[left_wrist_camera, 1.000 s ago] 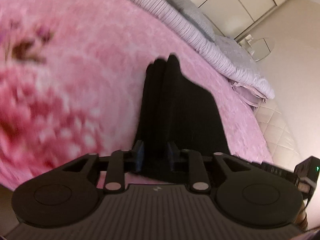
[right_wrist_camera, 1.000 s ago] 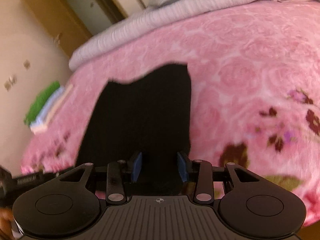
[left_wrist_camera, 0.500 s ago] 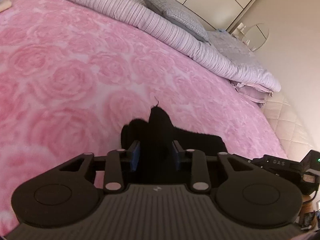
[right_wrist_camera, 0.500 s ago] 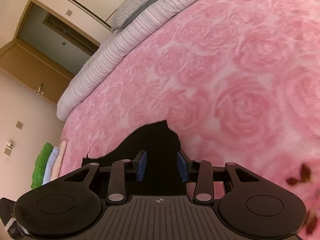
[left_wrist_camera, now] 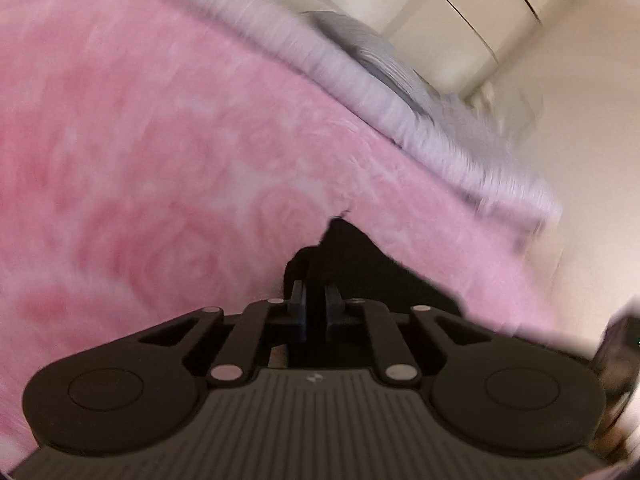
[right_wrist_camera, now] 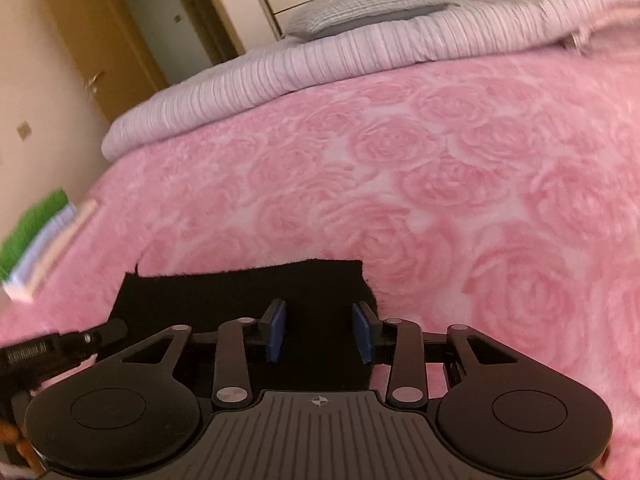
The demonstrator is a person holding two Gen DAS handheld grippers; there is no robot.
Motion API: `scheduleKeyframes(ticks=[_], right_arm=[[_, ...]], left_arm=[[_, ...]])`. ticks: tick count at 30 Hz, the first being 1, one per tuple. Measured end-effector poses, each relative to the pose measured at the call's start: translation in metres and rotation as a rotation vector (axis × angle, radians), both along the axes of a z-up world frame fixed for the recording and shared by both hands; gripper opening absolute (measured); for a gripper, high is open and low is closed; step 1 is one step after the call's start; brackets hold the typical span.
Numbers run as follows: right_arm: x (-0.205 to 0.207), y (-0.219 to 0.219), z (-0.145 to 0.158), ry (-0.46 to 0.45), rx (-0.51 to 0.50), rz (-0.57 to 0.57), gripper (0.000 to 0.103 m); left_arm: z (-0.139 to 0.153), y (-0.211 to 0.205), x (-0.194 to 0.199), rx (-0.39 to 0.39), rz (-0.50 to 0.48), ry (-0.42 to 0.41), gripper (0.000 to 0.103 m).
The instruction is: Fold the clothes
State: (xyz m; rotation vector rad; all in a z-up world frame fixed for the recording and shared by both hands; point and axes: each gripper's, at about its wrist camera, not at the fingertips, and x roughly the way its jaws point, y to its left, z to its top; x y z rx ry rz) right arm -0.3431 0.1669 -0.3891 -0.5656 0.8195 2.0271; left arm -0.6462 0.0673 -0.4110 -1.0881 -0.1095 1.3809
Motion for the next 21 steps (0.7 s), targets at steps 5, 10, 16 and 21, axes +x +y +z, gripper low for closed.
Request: scheduleKeyframes(ticks=[5, 10, 16, 21], right_arm=[[0.016, -0.001, -0.004, 0.085, -0.04, -0.055, 0.042], [0.052, -0.029, 0.018, 0.223, -0.096, -0.114, 0.042], [0.078, -0.099, 0.036, 0.163, -0.025, -0.059, 0.028], [0.071, -0.144, 0.038, 0.071, 0.043, 0.003, 0.022]], left_arm=[[0.007, -0.001, 0.003, -0.029, 0.004, 0.006, 0.019], [0.049, -0.025, 0.018, 0.011, 0.029, 0.174, 0.017], [0.08, -0.074, 0.06, 0.052, -0.068, 0.339, 0.014], [0.063, -0.097, 0.094, -0.02, -0.142, 0.442, 0.013]])
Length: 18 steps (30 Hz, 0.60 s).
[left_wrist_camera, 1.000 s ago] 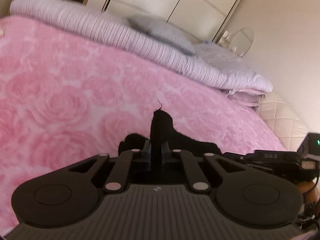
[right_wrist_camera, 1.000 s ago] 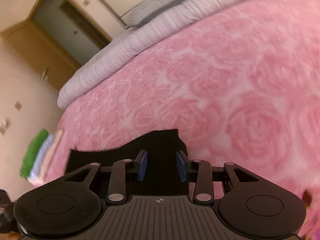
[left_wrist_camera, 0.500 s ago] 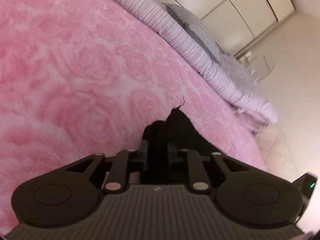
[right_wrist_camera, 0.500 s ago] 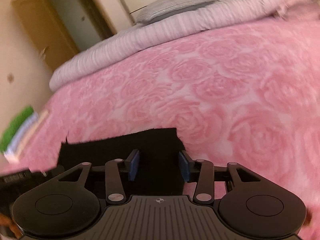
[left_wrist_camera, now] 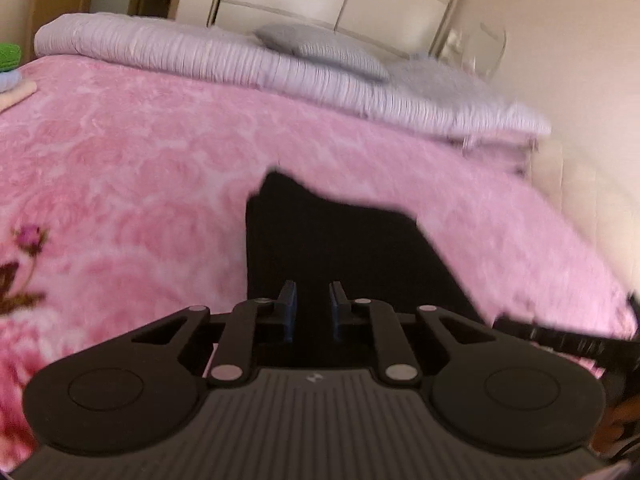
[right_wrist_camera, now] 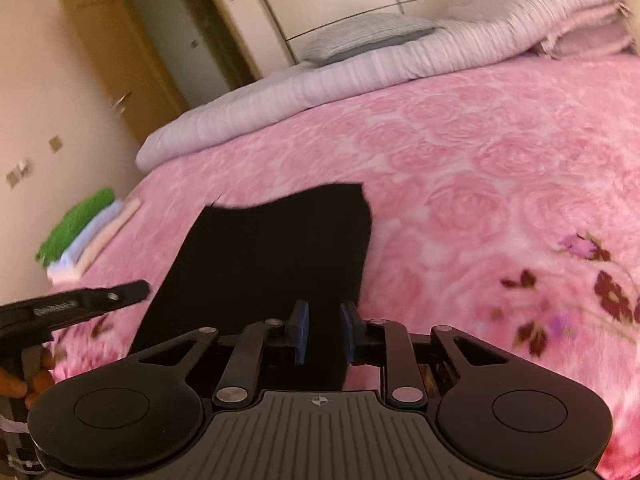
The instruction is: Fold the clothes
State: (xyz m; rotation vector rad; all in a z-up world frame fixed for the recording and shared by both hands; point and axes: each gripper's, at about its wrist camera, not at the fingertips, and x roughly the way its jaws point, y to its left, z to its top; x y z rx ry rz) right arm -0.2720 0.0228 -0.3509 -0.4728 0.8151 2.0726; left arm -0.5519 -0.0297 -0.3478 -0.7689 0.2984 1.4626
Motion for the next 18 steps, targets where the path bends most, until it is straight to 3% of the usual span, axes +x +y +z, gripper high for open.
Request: scheduleKeyframes(ticks=[2, 4, 6, 9, 13, 18], right_arm=[[-0.008, 0.003, -0.006, -0.038, -0.004, 0.011, 0.022], [-0.016, 0.012, -0.012, -0.063, -0.015, 0.032, 0.022], [-0.02, 0.018, -0.008, -0.078, -0.024, 0.038, 0.022], [-0.015, 0.014, 0.0, -0.071, -0.016, 0.032, 0.022], [-0.007, -0.016, 0.012, -0.028, 0.014, 0.045, 0.022], [-0.022, -0.029, 0.0, -0.118, -0.013, 0.072, 0.022]], left_arm=[[-0.017, 0.005, 0.003, -0.042, 0.002, 0.028, 0.009], [-0.024, 0.007, 0.0, -0.046, 0.019, 0.007, 0.003], [-0.021, 0.011, -0.006, -0.065, 0.045, -0.045, 0.003], [-0.008, 0.005, -0.002, -0.063, 0.054, 0.007, 0.003], [0.008, -0.02, 0.003, -0.053, 0.061, 0.018, 0.005], [-0.001, -0.03, 0.013, -0.132, 0.067, 0.032, 0.005]])
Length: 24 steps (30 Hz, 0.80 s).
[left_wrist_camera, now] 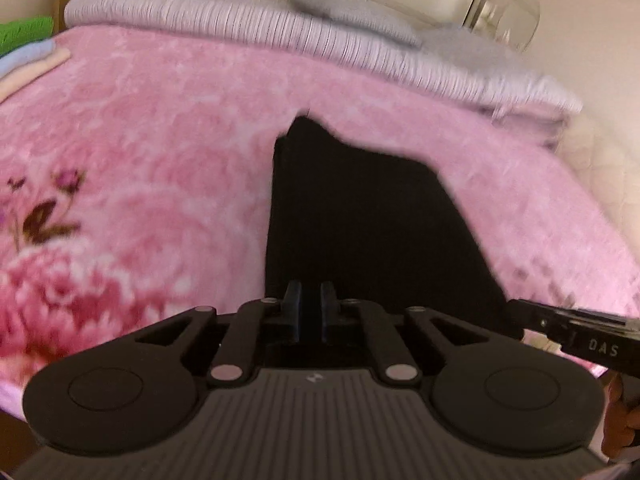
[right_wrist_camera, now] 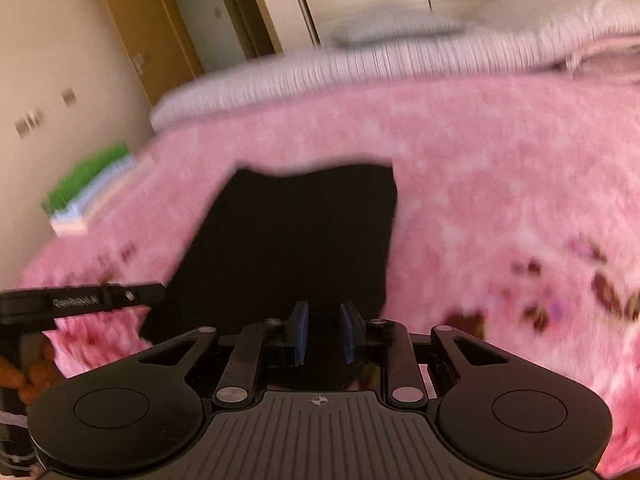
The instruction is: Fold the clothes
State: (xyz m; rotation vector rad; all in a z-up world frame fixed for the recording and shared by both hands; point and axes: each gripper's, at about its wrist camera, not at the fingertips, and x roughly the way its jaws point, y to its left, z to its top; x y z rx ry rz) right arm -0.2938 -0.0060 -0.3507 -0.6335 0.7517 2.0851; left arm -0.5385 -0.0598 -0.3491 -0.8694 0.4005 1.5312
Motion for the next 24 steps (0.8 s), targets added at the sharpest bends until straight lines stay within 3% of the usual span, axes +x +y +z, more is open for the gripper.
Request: scheduleKeyframes(ticks=[5, 8, 12, 19, 24], right_arm=[[-0.004, 0.0, 0.003, -0.045, -0.005, -0.002, 0.023], [0.003, -0.008, 0.01, -0.041, -0.01, -0.036, 0.024], [0.012, -0.018, 0.01, -0.085, -0.015, -0.093, 0.044], [0.034, -0.03, 0.012, -0.127, -0.045, -0.194, 0.045], [0.036, -0.045, 0.026, -0.135, -0.019, -0.196, 0.046]], left_arm=[[0.004, -0.004, 0.013, -0.04, 0.028, 0.037, 0.006], [0.016, -0.011, 0.025, -0.049, 0.041, 0.103, 0.016], [0.028, -0.024, 0.036, -0.062, 0.054, 0.148, 0.021], [0.042, -0.044, 0.052, -0.056, 0.044, 0.183, 0.024], [0.051, -0.057, 0.063, -0.043, 0.04, 0.218, 0.025]])
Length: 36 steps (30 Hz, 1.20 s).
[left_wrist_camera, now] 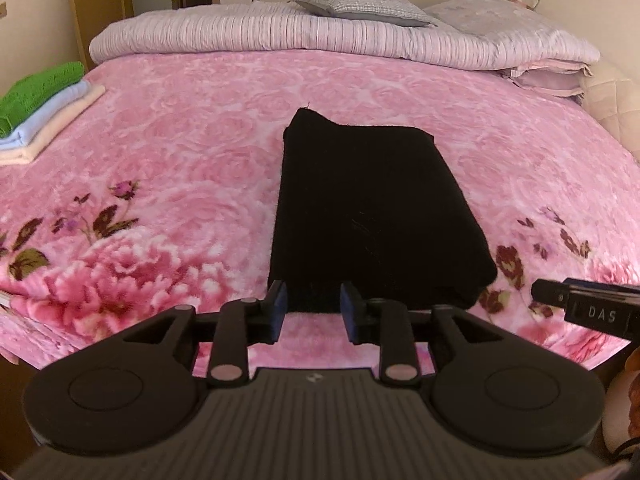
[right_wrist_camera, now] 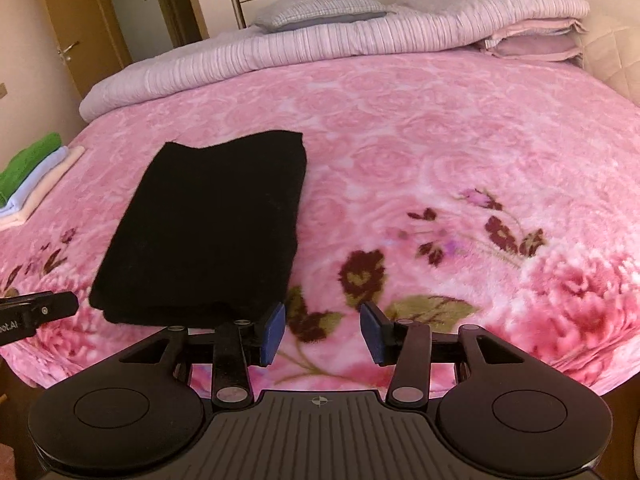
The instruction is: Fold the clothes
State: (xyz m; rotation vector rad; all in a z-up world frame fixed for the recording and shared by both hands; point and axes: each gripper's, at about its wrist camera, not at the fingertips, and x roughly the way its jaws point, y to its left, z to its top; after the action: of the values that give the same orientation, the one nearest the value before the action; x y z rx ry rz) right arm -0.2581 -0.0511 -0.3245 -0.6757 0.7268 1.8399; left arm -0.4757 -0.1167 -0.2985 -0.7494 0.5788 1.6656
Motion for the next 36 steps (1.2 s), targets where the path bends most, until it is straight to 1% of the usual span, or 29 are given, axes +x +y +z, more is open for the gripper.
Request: scheduleKeyframes(ticks=[11, 12, 21, 24, 30, 36], right_arm=[[-0.014, -0.032, 0.023, -0.046, 0.032, 0.048, 0.047], [-0.015, -0.035, 0.025, -0.052, 0.033, 0.054, 0.047], [-0.017, -0.058, 0.039, -0.079, 0.077, 0.067, 0.047], [-0.018, -0.061, 0.043, -0.083, 0.091, 0.073, 0.047], [-0.02, -0.063, 0.049, -0.09, 0.115, 0.074, 0.048], [-0.021, -0.053, 0.046, -0.098, 0.112, 0.079, 0.048]], left_arm=[[0.014, -0.037, 0.015, 0.027, -0.02, 0.036, 0.029], [0.015, -0.04, 0.016, 0.033, -0.025, 0.037, 0.03], [0.025, -0.066, 0.019, 0.092, -0.053, 0.006, 0.031], [0.03, -0.073, 0.018, 0.113, -0.057, 0.0, 0.033], [0.033, -0.074, 0.013, 0.131, -0.046, -0.026, 0.033], [0.027, -0.064, 0.005, 0.112, -0.029, -0.043, 0.034]])
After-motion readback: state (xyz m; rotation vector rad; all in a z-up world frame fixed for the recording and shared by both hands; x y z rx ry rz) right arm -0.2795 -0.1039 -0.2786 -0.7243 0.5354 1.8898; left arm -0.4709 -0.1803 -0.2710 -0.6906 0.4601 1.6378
